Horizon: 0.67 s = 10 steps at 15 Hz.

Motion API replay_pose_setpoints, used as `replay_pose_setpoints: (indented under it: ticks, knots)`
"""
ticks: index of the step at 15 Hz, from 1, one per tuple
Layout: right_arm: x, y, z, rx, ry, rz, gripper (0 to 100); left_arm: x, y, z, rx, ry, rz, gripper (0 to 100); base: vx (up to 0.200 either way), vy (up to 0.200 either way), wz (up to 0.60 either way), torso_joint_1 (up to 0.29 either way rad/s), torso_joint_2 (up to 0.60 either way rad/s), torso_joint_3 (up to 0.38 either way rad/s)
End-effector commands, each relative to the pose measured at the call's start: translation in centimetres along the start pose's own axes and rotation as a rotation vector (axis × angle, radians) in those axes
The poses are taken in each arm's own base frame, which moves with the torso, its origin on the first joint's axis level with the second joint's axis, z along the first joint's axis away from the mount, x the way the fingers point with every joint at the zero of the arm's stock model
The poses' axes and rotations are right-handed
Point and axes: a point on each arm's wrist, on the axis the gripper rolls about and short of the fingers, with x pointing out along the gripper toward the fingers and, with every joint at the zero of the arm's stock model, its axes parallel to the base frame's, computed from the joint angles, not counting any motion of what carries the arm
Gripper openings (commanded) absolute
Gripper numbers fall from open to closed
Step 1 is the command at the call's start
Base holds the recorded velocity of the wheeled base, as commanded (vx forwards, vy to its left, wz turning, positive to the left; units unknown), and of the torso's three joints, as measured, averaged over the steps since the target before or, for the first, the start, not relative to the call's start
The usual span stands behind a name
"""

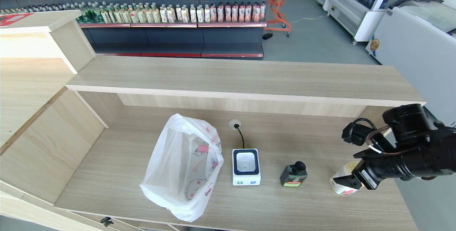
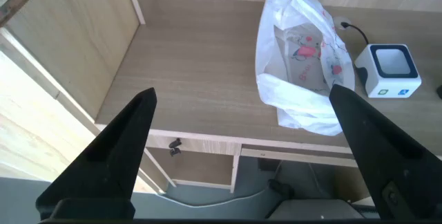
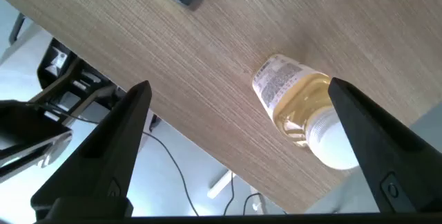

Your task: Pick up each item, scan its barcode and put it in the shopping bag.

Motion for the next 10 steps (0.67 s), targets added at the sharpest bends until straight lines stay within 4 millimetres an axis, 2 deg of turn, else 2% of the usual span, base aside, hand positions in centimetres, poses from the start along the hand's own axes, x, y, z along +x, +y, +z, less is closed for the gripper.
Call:
replay_pose_setpoints:
  ticks: [1,4,8,10]
  knots:
    - [3.3,1.1,1.1,-0.047,0.034,0.073,100,0.0,0.0,0.0,0.0,0.0,0.0,100,0.0,0.0,0.0,0.0,0.0,0.0]
    - [5.8,2.0,2.2,-0.098,-0.023,0.074,100,0.0,0.0,0.0,0.0,0.0,0.0,100,0.0,0.0,0.0,0.0,0.0,0.0]
    - [7.3,3.4,1.6,-0.126,0.005,0.116,100,0.0,0.0,0.0,0.0,0.0,0.0,100,0.0,0.0,0.0,0.0,0.0,0.0]
    - [8.3,3.5,1.5,-0.175,-0.005,0.116,100,0.0,0.0,0.0,0.0,0.0,0.0,100,0.0,0.0,0.0,0.0,0.0,0.0]
